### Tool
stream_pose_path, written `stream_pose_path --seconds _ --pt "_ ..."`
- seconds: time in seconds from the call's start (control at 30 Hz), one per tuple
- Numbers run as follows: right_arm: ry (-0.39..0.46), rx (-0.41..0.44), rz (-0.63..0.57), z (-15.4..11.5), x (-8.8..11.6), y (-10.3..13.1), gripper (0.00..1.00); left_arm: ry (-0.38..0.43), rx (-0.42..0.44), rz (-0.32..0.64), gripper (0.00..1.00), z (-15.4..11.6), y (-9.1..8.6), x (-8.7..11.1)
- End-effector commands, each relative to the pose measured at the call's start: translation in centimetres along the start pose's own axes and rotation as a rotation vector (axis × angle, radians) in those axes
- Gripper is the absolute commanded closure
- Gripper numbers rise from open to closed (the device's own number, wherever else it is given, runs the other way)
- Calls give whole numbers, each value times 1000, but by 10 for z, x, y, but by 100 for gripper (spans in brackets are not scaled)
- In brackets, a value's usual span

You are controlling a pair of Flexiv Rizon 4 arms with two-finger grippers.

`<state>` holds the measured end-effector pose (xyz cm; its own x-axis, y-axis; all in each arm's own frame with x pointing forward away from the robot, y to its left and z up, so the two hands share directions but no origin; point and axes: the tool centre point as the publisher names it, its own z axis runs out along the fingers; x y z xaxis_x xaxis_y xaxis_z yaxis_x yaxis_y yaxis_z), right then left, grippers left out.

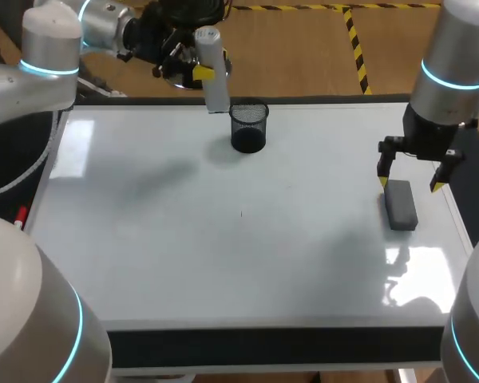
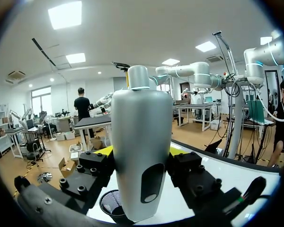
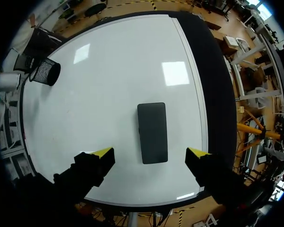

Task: Pick up the inspection probe, press it on each red-marked spot on the whiteboard one by one, put down the probe, pick up the eraser, and wipe off all the red marks.

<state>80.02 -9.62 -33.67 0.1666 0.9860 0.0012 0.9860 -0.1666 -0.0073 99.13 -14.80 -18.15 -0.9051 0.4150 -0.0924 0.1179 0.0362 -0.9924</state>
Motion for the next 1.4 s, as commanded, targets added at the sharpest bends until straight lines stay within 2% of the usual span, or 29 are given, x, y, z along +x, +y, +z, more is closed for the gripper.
stream_pose_path --seconds 0.03,0.4,0.67,1.07,1.4 --pt "1 -1 -1 -1 -1 -1 0 132 9 1 100 3 1 -18" --pt "1 -1 -1 -1 -1 -1 0 183 19 -18 100 17 6 -46" --pt "1 -1 -1 -1 -1 -1 0 215 30 -38 100 28 14 -60" --pt "1 -1 -1 -1 -1 -1 0 239 44 -64 100 41 30 -72" --pt "1 -1 -1 -1 -1 -1 0 242 46 -76 100 43 35 -70"
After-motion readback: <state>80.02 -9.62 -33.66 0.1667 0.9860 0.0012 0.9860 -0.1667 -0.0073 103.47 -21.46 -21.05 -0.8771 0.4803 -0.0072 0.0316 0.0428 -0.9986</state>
